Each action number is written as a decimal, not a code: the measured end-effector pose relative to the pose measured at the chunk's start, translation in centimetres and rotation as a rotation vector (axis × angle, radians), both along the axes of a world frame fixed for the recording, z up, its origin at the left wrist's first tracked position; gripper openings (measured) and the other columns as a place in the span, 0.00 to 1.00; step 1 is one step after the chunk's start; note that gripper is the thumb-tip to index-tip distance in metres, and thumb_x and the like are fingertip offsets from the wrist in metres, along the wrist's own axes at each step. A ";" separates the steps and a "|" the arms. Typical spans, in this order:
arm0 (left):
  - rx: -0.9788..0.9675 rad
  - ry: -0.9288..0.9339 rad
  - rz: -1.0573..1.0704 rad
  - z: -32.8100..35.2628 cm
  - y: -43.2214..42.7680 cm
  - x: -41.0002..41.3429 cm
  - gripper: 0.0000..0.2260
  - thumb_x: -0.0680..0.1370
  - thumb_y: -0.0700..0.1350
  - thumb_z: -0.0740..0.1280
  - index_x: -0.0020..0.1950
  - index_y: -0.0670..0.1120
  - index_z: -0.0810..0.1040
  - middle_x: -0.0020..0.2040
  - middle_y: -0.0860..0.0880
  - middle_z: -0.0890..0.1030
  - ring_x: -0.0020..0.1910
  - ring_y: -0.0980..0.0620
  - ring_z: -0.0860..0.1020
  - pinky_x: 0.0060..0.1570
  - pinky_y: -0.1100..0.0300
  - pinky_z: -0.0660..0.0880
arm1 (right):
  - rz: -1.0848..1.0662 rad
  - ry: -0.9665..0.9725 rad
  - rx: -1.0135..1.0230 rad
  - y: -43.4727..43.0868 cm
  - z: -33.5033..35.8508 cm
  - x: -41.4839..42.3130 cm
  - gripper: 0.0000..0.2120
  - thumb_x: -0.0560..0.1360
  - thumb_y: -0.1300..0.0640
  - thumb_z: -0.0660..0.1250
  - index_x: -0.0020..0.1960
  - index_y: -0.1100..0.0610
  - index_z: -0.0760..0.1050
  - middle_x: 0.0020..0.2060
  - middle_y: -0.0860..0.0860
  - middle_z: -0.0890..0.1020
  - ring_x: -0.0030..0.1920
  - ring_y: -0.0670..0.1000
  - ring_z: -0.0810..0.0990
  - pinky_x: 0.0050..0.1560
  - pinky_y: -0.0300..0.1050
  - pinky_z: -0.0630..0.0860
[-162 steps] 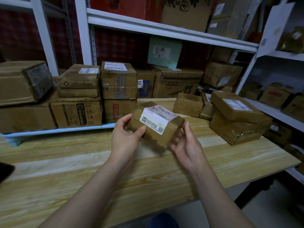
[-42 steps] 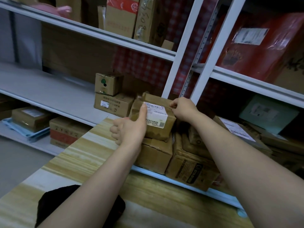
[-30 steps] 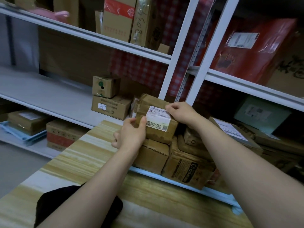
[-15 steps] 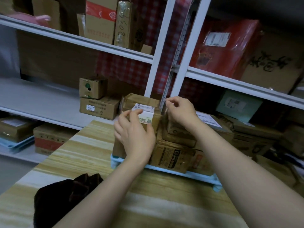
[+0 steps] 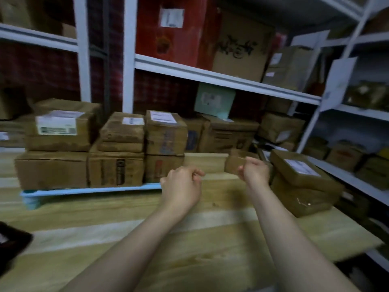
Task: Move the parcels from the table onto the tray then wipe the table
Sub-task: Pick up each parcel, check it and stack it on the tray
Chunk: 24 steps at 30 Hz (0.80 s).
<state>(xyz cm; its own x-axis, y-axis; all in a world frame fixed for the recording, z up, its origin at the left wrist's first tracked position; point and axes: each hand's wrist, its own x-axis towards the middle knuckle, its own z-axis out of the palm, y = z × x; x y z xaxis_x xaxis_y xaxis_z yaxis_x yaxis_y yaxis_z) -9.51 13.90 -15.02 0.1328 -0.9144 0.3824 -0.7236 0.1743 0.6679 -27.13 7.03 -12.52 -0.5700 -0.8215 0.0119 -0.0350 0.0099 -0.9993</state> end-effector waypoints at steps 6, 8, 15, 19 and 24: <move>0.329 -0.264 -0.208 -3.0 -1.8 -7.9 0.20 0.76 0.56 0.67 0.67 0.58 0.72 0.70 0.49 0.70 0.70 0.47 0.67 0.68 0.51 0.64 | -0.320 -0.059 0.112 1.3 -4.4 -10.5 0.24 0.78 0.59 0.67 0.72 0.55 0.66 0.67 0.58 0.72 0.61 0.60 0.77 0.64 0.55 0.74; 0.363 -0.337 -0.264 -3.6 -2.2 -10.0 0.25 0.76 0.57 0.66 0.72 0.57 0.67 0.74 0.48 0.64 0.73 0.46 0.62 0.71 0.49 0.60 | -0.463 0.016 0.072 1.9 -4.1 -12.7 0.26 0.76 0.58 0.70 0.72 0.52 0.66 0.72 0.58 0.65 0.67 0.61 0.72 0.68 0.55 0.71; 0.609 -0.584 -0.288 -5.5 -4.4 -13.0 0.32 0.73 0.62 0.67 0.75 0.57 0.62 0.76 0.47 0.59 0.74 0.41 0.58 0.68 0.35 0.61 | -0.419 0.524 0.258 0.3 -2.7 -18.0 0.32 0.70 0.42 0.74 0.70 0.45 0.68 0.79 0.58 0.50 0.76 0.63 0.54 0.74 0.58 0.56; 0.634 -0.598 -0.287 -5.9 -5.8 -13.4 0.35 0.69 0.65 0.70 0.72 0.55 0.67 0.70 0.47 0.69 0.67 0.42 0.68 0.64 0.41 0.69 | -0.294 0.590 0.265 -0.9 -3.3 -19.7 0.33 0.68 0.37 0.75 0.66 0.47 0.66 0.79 0.58 0.52 0.78 0.61 0.49 0.75 0.61 0.53; 0.624 -0.612 -0.266 -6.5 -6.3 -13.8 0.35 0.69 0.63 0.72 0.73 0.55 0.66 0.71 0.46 0.67 0.68 0.41 0.67 0.64 0.39 0.68 | -0.388 0.572 0.157 -0.7 -4.4 -19.0 0.35 0.64 0.41 0.79 0.63 0.50 0.67 0.75 0.59 0.58 0.75 0.62 0.56 0.73 0.56 0.58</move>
